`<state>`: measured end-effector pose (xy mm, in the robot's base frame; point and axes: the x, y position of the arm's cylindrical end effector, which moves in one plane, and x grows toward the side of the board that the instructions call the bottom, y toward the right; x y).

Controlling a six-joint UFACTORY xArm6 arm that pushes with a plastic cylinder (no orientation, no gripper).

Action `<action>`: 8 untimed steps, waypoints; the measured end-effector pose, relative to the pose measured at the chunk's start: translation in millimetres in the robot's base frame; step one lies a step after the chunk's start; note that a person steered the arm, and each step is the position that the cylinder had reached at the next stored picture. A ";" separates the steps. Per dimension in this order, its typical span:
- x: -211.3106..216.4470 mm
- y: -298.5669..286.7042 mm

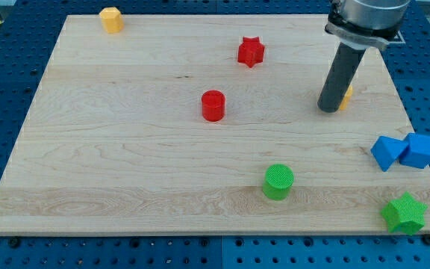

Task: Move the green star to the bottom right corner of the board

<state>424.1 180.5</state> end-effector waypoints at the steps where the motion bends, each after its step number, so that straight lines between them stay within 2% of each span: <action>1: 2.9 -1.4; 2: 28.7 -42.0; 4: 124.8 -63.6; 6: 194.9 -24.0; 8: 194.2 33.3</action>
